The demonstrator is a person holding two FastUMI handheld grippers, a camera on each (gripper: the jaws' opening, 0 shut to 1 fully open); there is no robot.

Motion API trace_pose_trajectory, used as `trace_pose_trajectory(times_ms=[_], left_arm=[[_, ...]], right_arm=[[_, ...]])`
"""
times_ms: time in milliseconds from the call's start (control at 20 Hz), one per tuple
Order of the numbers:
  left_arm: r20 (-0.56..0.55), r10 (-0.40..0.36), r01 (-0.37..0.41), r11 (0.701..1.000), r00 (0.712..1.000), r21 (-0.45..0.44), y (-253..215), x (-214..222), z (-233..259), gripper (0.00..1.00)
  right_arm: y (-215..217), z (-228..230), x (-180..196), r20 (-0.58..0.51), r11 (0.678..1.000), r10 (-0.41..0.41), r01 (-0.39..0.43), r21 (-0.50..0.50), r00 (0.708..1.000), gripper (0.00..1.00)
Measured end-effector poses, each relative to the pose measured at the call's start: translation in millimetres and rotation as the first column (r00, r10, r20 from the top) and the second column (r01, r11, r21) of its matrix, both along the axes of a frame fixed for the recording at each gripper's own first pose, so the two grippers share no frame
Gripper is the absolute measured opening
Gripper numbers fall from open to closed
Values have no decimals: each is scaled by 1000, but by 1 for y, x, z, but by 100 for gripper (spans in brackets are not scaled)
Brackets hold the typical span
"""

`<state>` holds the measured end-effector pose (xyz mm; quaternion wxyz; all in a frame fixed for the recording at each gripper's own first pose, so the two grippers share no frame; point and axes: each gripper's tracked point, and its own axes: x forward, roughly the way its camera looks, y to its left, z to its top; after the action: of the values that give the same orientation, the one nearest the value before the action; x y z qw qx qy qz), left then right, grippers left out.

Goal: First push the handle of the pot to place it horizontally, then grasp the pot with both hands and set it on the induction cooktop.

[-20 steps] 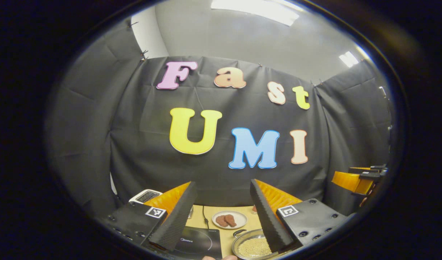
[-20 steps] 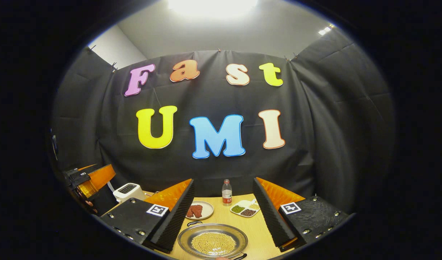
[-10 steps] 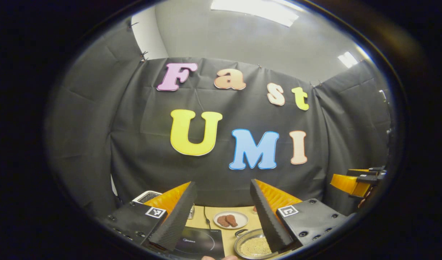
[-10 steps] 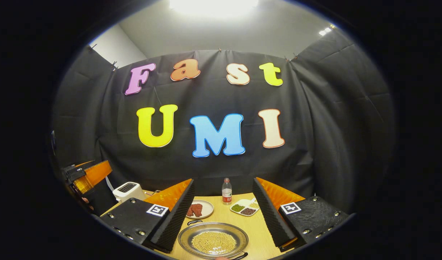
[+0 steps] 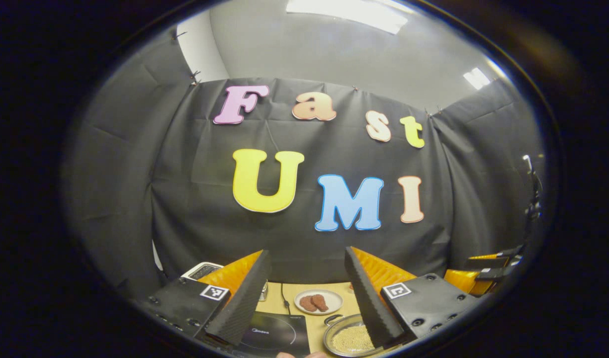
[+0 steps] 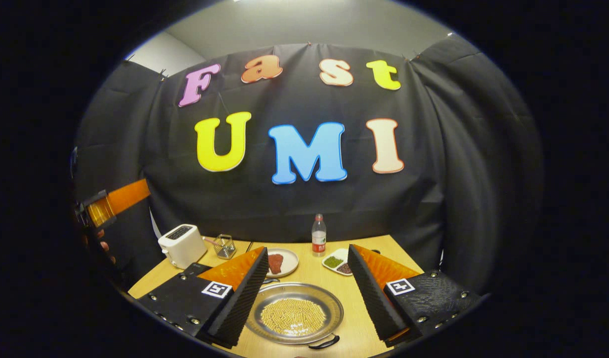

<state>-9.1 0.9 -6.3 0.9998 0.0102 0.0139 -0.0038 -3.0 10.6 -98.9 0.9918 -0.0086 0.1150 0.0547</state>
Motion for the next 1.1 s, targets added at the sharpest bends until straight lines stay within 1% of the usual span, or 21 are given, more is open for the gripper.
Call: trace_pose_trajectory(times_ms=[50, 100, 150, 200, 250, 300, 400, 450, 500, 550, 600, 750, 800, 850, 950, 1050, 1100], left_arm=[[-4, -1, 1, 1000, 1000, 5, -2, 2, -2, 99], [-8, 0, 0, 1000, 1000, 13, -2, 2, -6, 97], [-17, 6, -6, 1000, 1000, 23, -3, 2, -9, 97], [-28, 11, -10, 1000, 1000, 28, -3, 4, -14, 97], [-37, 16, -15, 999, 999, 28, -5, 4, -18, 97], [-46, 20, -19, 999, 999, 27, -5, 4, -23, 95], [-64, 30, -29, 999, 997, 28, -5, 4, -30, 99], [-73, 36, -34, 999, 997, 28, -5, 4, -34, 97], [-81, 40, -38, 999, 996, 28, -5, 2, -39, 97], [-89, 47, -44, 999, 995, 30, -4, 1, -41, 95], [-97, 54, -51, 998, 994, 33, -3, 1, -45, 97], [-124, 73, -69, 997, 990, 32, -2, -2, -56, 95], [-131, 80, -76, 997, 988, 31, -1, -2, -58, 97], [-136, 84, -81, 996, 987, 31, -1, -4, -61, 99], [-143, 95, -91, 995, 985, 34, -1, -7, -64, 95], [-152, 105, -100, 994, 983, 40, -2, -4, -66, 99], [-154, 111, -105, 993, 982, 45, -1, -4, -68, 99]], right_arm=[[-1, -14, -2, -41, 1000, 7, -8, -6, 999, 97], [-3, -29, -5, -78, 1000, 8, -9, -11, 997, 87], [-6, -43, -6, -118, 1000, 5, -7, -16, 993, 80], [-6, -60, -6, -160, 1000, 11, -13, -15, 987, 61], [-6, -75, -9, -205, 1000, 18, -20, -11, 979, 55], [-8, -88, -11, -245, 1000, 16, -19, -12, 969, 42], [-3, -121, -18, -333, 998, 61, -64, 4, 941, 19], [-7, -134, -23, -372, 998, 51, -59, -9, 927, 19], [-10, -139, -29, -407, 998, 65, -69, 6, 911, 4], [-7, -152, -33, -446, 996, 84, -86, 15, 891, 6], [-4, -165, -39, -481, 994, 102, -105, 21, 871, 6], [3, -200, -54, -571, 987, 151, -158, 37, 807, 6], [2, -203, -59, -591, 985, 160, -171, 38, 790, 0], [4, -215, -64, -619, 982, 173, -185, 45, 766, 0], [3, -232, -73, -662, 978, 178, -206, 37, 728, 0], [4, -248, -80, -701, 975, 185, -221, 41, 689, 0], [6, -257, -84, -719, 973, 194, -227, 51, 667, 0]])
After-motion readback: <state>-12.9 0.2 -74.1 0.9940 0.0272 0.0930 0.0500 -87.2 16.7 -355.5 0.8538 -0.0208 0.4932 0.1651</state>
